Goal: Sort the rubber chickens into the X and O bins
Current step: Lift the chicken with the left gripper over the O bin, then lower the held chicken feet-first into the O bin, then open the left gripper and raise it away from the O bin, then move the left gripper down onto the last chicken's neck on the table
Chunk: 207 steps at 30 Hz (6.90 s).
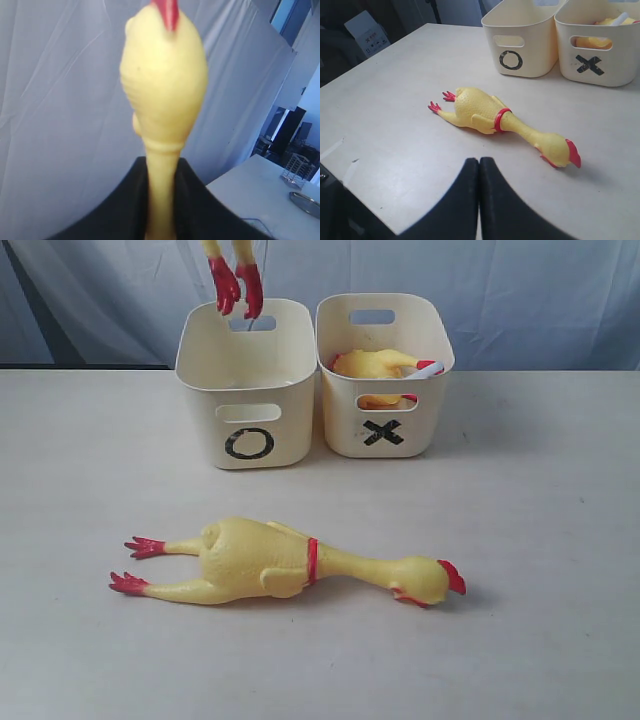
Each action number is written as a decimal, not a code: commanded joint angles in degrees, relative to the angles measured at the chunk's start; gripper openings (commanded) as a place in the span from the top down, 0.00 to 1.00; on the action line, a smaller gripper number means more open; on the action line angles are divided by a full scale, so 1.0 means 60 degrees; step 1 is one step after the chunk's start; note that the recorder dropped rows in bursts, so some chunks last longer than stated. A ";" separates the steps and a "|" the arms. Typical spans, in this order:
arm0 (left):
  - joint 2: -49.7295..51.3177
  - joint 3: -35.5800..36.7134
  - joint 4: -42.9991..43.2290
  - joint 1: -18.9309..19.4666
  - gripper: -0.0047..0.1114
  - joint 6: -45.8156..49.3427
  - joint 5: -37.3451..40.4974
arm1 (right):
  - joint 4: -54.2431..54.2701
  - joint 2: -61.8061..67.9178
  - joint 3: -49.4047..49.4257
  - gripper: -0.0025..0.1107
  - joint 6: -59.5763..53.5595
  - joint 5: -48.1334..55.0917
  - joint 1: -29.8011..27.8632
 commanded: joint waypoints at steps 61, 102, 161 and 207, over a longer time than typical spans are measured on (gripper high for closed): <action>0.6951 -0.1613 -0.2647 -0.0653 0.96 0.2072 -0.2661 | 0.0036 -0.0047 0.0035 0.99 -0.0062 -0.0055 0.0040; 0.7088 -0.1556 -0.0340 -0.0663 0.58 -0.0368 -0.3376 | 0.0135 -0.0047 0.0137 0.99 -0.0062 -0.0116 0.0040; 0.2330 0.0677 0.7510 -0.0948 0.96 -0.0040 0.2437 | 0.0150 -0.0047 0.0137 0.99 -0.0062 -0.0134 0.0040; 0.2727 0.5487 1.0733 -0.7610 0.45 0.1969 -0.1653 | 0.0191 -0.0047 0.0137 0.99 -0.0062 -0.0094 0.0040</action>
